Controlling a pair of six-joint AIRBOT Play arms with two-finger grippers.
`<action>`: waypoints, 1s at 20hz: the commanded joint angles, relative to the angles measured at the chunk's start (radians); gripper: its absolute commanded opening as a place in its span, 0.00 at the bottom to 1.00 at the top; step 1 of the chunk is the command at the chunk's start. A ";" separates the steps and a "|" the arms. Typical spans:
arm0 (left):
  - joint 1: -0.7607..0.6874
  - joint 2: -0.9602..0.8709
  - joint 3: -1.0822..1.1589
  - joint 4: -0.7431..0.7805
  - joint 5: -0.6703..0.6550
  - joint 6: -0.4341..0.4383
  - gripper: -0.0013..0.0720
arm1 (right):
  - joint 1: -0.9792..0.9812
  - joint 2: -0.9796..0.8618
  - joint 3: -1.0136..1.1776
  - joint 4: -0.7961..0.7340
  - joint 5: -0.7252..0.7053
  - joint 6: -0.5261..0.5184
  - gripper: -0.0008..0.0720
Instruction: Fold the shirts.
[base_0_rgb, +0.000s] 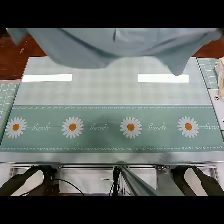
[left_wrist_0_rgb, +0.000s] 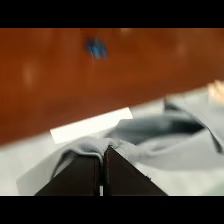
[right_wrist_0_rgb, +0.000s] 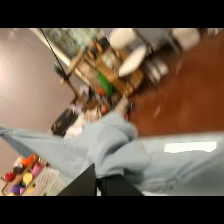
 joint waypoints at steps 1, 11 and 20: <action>0.068 0.182 0.077 0.021 0.065 -0.013 0.05 | -0.041 0.041 0.249 0.012 -0.043 0.140 0.04; 0.085 0.426 0.049 0.248 -0.541 -0.286 0.05 | -0.043 0.091 0.497 -0.586 0.570 0.460 0.04; 0.075 0.580 -0.835 0.076 -0.418 -0.251 0.05 | 0.315 0.061 0.103 -0.945 0.309 0.553 0.04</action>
